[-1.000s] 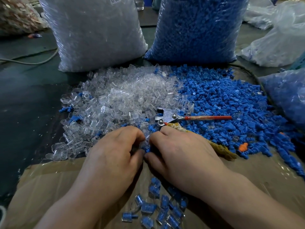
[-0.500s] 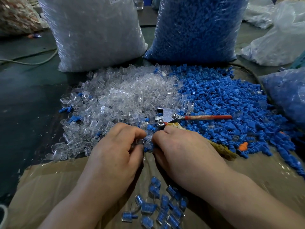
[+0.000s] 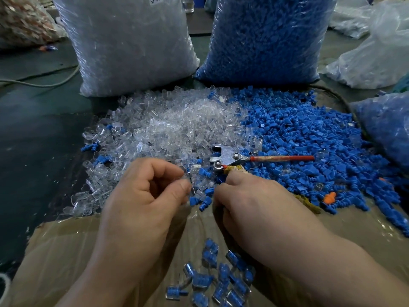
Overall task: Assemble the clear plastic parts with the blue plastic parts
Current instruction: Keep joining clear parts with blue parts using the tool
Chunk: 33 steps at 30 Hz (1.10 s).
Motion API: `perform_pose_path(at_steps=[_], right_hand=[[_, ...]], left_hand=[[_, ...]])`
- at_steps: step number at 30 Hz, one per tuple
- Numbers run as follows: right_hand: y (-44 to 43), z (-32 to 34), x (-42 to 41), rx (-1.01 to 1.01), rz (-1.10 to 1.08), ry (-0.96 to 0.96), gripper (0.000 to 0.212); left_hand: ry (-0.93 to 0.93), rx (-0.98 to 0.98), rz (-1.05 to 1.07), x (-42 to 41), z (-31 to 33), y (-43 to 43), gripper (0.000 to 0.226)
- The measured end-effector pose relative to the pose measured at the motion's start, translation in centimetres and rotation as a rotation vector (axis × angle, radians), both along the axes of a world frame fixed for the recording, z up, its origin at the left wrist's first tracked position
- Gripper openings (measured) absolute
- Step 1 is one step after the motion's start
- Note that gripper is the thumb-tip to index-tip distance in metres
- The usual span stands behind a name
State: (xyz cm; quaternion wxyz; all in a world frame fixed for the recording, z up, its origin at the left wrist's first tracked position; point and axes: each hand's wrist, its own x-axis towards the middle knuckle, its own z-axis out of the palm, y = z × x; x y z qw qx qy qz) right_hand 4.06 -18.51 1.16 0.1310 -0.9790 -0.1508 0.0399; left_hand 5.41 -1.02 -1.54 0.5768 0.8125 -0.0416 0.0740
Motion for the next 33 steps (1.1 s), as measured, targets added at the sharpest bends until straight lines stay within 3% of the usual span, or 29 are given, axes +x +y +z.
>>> perform_pose_path(at_steps=[3,6,10,13,17,21,27,30,33], right_hand=[[-0.4,0.1,-0.3,-0.015,-0.015,0.008,0.018],[-0.6,0.0,-0.4,-0.004,-0.032,0.004,0.012],[-1.3,-0.1,-0.1,0.166,-0.131,0.035,0.014],[-1.6,0.1,0.0,0.496,-0.249,0.074,0.013],[-1.4,0.2,0.1,1.113,-0.318,0.372,0.012],[-1.4,0.3,0.1,1.443,-0.282,0.534,0.015],[-1.2,0.4,0.0,1.426,-0.302,0.496,0.013],[-1.1,0.5,-0.5,1.063,-0.268,0.32,0.009],[-0.6,0.4,-0.9,0.802,-0.189,0.139,0.006]], left_hand=[[0.08,0.021,-0.114,-0.4,0.2,0.0,0.034],[0.11,0.173,-0.213,-0.6,0.0,-0.4,0.018],[0.07,0.27,-0.175,-0.5,-0.1,-0.7,0.016],[0.052,0.222,-0.123,-0.3,-0.3,-0.6,0.014],[0.061,0.091,-0.116,0.1,-0.6,-0.4,0.01],[0.172,-0.109,-0.151,0.0,-0.1,-0.6,0.009],[0.308,-0.355,-0.168,0.0,-0.1,-0.5,0.026],[0.33,-0.384,-0.176,0.0,-0.1,-0.4,0.037],[0.339,-0.366,-0.181,0.0,-0.1,-0.5,0.028]])
